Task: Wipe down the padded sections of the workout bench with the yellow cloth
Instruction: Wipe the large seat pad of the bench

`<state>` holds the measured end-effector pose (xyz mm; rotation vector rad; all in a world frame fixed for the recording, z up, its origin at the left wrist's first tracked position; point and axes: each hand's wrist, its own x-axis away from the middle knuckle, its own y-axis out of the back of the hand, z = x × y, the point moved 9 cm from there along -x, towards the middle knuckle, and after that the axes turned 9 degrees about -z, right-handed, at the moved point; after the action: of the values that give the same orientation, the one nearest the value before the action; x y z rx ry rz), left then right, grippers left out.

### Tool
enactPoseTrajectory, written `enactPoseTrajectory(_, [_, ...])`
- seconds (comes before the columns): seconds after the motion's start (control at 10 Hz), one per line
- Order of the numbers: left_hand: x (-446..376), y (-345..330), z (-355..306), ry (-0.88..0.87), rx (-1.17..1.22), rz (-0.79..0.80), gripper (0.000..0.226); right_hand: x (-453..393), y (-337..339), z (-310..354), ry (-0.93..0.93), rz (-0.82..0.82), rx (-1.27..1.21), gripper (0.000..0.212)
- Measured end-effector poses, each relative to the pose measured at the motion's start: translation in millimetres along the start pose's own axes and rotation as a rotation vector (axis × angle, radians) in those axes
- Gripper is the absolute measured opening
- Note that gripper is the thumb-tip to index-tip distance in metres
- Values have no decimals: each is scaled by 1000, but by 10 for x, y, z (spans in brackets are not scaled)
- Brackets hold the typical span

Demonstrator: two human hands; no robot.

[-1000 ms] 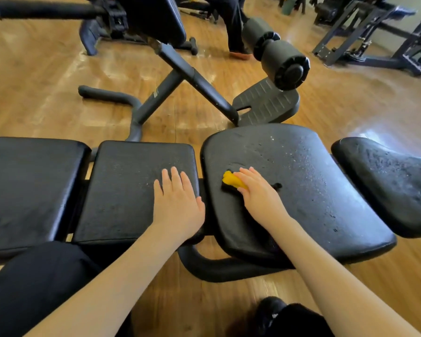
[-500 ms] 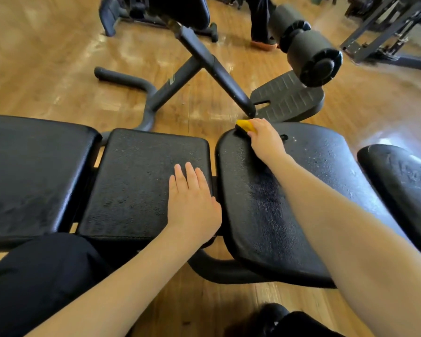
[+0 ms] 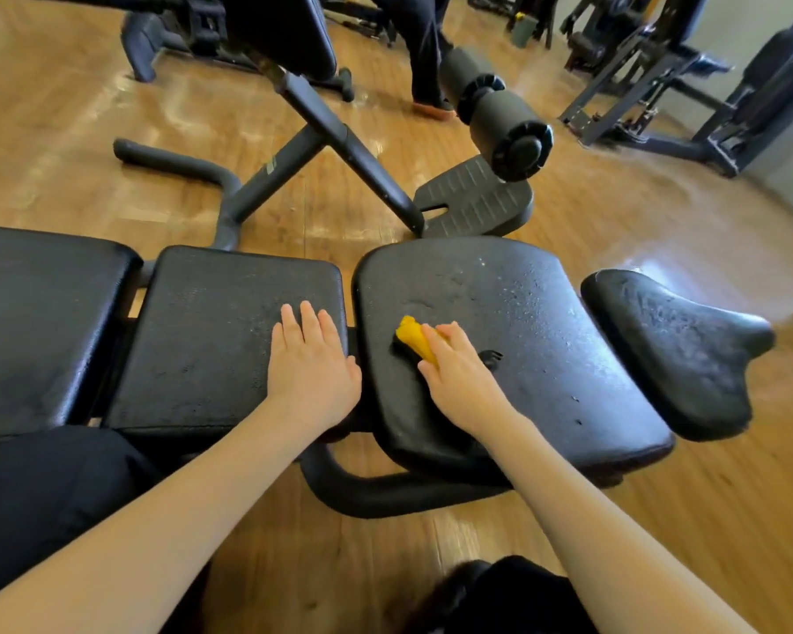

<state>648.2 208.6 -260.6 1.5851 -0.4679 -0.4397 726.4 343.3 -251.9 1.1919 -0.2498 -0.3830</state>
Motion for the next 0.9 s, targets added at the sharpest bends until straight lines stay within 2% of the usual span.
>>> enactPoseTrajectory(0.2, [33,43,-1,-33,-5,-27,71,541,64,36,61,-37,55,52])
enactPoseTrajectory(0.5, [56,55,4,-44,7,-32,70,892,141,91,219,-23,31,47])
enactPoseTrajectory(0.7, [58,27,5,-57,26,-21,70,1024,254,-219,126,-171,-27,41])
enactPoseTrajectory(0.8, [58,24,-1,-57,26,-30,70,916,220,-220,82,-208,-20,39])
enactPoseTrajectory(0.9, [59,19,-17,-48,45,-39,70,642,208,-240,67,-176,-1,39])
